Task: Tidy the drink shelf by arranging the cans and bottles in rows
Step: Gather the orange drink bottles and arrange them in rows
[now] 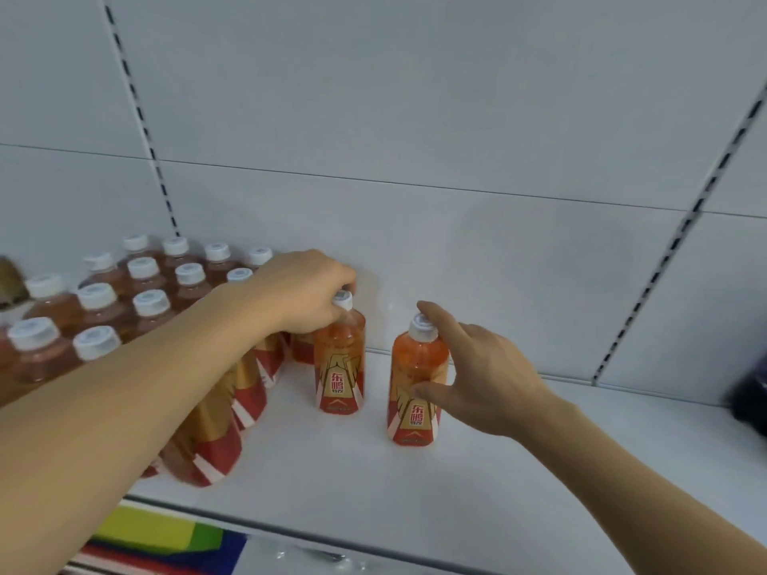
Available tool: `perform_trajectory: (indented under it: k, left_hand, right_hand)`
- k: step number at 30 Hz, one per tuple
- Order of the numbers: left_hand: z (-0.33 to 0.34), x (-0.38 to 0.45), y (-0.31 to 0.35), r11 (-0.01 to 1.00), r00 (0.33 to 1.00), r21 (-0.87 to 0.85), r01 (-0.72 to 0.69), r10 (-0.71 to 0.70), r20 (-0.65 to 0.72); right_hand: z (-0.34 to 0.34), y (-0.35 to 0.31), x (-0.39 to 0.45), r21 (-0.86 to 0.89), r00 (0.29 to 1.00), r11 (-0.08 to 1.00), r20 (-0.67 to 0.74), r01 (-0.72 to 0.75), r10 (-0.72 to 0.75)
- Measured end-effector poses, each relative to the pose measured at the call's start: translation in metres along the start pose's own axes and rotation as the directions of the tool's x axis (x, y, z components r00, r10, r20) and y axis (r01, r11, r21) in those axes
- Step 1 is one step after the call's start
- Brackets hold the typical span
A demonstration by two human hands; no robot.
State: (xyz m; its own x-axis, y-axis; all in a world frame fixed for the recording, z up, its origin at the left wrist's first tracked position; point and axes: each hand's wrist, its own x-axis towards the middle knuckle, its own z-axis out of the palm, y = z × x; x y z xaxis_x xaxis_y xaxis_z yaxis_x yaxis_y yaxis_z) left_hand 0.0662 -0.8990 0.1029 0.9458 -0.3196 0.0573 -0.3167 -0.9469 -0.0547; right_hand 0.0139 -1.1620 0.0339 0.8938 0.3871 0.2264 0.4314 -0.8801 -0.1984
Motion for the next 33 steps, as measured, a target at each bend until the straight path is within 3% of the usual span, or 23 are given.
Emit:
perform_trajectory:
  k: [9, 16, 23, 30, 33]
  left_hand:
    - [0.006, 0.007, -0.062, 0.991, 0.992, 0.047, -0.124, 0.125, -0.02]
    - [0.008, 0.013, -0.087, 0.977, 0.976, -0.011, -0.215, 0.214, -0.048]
    - [0.01, 0.014, -0.09, 0.963, 0.963, -0.059, -0.263, 0.259, -0.069]
    - [0.019, 0.016, -0.096, 0.95, 0.968, -0.189, -0.248, 0.249, -0.022]
    - [0.018, 0.013, -0.098, 0.951, 0.972, -0.204, -0.233, 0.234, -0.017]
  right_hand:
    - [0.032, -0.094, 0.018, 0.041, 0.998, 0.999, -0.053, -0.028, 0.03]
    - [0.052, -0.139, 0.04, 0.025, 0.991, 0.997, -0.109, -0.071, 0.073]
    - [0.062, -0.156, 0.046, 0.021, 0.988, 0.996, -0.128, -0.088, 0.09]
    - [0.086, -0.152, 0.045, 0.047, 0.954, 0.999, -0.299, 0.002, 0.012]
    - [0.092, -0.145, 0.039, 0.036, 0.959, 0.999, -0.283, 0.011, -0.001]
